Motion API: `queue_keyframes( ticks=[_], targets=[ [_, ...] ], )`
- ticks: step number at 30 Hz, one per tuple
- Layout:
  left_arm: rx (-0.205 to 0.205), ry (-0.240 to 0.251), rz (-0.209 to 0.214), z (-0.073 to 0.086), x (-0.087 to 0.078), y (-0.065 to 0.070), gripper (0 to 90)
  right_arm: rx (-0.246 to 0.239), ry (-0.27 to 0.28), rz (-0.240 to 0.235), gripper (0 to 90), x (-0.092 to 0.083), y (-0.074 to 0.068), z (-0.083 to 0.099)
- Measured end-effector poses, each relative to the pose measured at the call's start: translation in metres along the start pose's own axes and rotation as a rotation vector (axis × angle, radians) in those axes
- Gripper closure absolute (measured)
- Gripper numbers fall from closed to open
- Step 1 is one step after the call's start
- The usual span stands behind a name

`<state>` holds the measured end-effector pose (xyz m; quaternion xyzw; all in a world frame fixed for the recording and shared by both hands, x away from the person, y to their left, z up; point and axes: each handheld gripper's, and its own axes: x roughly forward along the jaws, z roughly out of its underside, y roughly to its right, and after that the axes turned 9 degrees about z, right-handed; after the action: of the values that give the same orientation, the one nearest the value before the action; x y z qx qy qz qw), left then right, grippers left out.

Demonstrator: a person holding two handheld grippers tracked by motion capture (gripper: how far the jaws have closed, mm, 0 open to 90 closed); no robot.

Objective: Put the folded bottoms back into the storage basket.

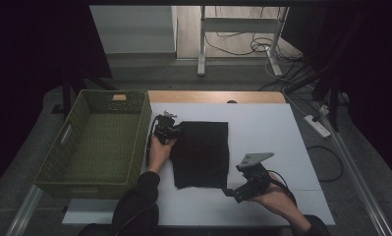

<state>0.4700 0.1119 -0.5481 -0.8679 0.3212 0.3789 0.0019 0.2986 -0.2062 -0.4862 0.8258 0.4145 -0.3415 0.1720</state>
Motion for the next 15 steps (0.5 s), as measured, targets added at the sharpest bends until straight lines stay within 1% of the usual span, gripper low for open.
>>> queue_keyframes(
  ticks=[1, 2, 5, 11, 15],
  targets=[
    [-0.001, 0.000, 0.001, 0.000, 0.000, 0.000, 78.8, -0.004, -0.016, -0.013, 0.3, 0.004, -0.001, -0.001],
    [-0.001, 0.001, 0.001, 0.000, 0.000, 0.000, 78.8, -0.018, -0.032, -0.013, 0.3, 0.010, -0.002, -0.001],
    [-0.003, 0.001, 0.003, 0.000, 0.000, 0.000, 78.9, -0.038, -0.061, -0.014, 0.3, 0.018, -0.004, 0.000],
    [-0.004, 0.001, 0.004, 0.000, 0.000, -0.001, 79.0, -0.066, -0.060, -0.022, 0.3, 0.028, -0.009, -0.005],
    [-0.006, 0.000, 0.005, 0.000, 0.000, -0.001, 79.0, -0.086, -0.073, -0.023, 0.4, 0.039, -0.009, -0.009]
  ],
)
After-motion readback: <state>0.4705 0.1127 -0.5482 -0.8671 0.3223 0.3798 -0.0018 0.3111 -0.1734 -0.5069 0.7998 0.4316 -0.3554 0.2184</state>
